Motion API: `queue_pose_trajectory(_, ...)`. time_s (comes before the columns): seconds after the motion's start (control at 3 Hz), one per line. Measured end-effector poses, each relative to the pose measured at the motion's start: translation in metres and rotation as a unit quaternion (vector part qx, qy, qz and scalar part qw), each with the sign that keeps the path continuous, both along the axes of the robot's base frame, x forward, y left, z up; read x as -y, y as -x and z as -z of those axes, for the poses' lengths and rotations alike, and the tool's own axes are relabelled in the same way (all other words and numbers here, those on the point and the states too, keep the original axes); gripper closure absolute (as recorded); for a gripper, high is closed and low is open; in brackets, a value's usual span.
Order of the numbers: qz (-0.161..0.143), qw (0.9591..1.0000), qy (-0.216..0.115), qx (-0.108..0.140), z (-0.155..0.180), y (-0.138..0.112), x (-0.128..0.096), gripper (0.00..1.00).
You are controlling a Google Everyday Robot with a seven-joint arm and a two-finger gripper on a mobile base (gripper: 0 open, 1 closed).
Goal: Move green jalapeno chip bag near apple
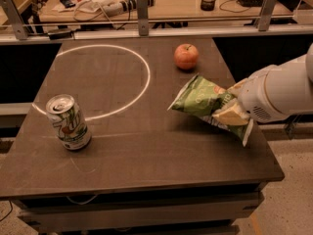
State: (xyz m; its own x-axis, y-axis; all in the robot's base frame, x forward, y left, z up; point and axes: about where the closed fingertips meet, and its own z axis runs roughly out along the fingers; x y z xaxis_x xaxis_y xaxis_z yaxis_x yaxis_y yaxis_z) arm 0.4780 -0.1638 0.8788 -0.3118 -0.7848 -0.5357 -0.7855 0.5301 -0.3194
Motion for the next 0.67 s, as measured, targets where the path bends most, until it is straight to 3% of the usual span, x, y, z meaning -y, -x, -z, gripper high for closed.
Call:
queue_pose_trajectory(0.33, 0.075, 0.9968, 0.009, 0.025, -0.019, -0.012, 0.044, 1.0)
queue_pose_trajectory(0.67, 0.115, 0.9913, 0.014, 0.062, -0.027, -0.022, 0.074, 1.0)
